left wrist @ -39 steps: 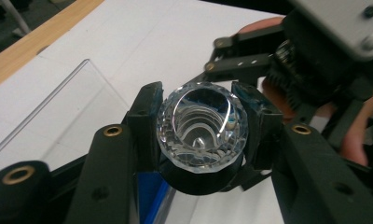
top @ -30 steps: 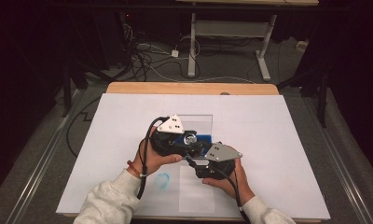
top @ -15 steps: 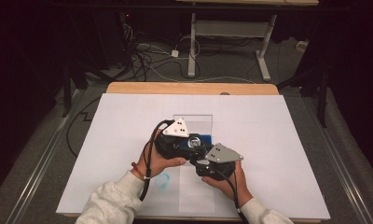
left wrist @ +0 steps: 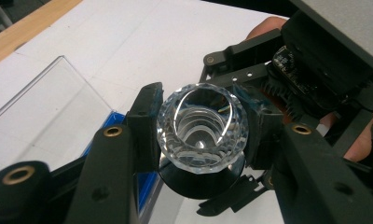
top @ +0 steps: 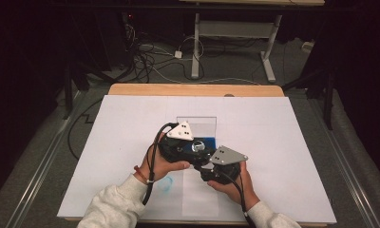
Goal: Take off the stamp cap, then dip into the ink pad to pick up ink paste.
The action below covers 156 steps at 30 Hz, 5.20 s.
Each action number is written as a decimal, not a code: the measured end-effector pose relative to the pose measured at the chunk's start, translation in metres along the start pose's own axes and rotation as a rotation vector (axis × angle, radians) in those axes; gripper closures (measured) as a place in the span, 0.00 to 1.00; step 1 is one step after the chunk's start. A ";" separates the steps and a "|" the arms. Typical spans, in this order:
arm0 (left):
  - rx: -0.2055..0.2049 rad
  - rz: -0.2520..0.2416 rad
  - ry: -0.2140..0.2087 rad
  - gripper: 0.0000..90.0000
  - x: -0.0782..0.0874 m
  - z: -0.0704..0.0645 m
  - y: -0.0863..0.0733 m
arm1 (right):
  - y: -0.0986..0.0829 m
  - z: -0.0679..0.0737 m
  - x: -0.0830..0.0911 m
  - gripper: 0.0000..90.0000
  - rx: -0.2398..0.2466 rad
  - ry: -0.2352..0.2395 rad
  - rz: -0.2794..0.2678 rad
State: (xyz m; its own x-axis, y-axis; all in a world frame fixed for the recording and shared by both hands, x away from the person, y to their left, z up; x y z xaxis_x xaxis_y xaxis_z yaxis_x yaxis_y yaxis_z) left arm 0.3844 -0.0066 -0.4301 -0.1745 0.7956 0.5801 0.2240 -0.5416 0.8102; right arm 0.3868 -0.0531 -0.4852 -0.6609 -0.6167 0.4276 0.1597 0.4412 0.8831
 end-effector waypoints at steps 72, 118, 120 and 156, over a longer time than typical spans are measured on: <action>-0.032 0.069 0.082 0.61 0.019 0.025 -0.024 | -0.018 -0.077 0.097 0.43 0.038 -0.201 0.042; -0.016 0.037 0.125 0.61 0.018 0.036 -0.026 | -0.070 -0.071 0.140 0.43 -0.005 -0.217 0.085; -0.020 0.037 0.112 0.61 0.015 0.035 -0.025 | -0.071 -0.072 0.142 0.43 -0.013 -0.222 0.086; -0.008 0.107 0.118 0.61 -0.041 0.086 -0.040 | -0.085 -0.071 0.135 0.43 -0.003 -0.203 0.134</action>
State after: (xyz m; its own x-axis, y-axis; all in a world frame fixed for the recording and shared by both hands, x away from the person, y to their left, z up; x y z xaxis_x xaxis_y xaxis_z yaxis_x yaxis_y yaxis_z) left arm 0.4653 0.0057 -0.4935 -0.2613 0.6959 0.6689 0.2399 -0.6244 0.7433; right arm 0.3361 -0.2206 -0.4891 -0.7675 -0.4093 0.4934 0.2578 0.5077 0.8221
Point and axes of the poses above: each handheld gripper's, and its own axes: x roughly backward along the jaws, y roughly out of its top, z roughly to its left, the point moved 10 cm from there along -x, roughly forward along the jaws, and after that the axes turned 5 degrees about -y, right-handed, at the moved point
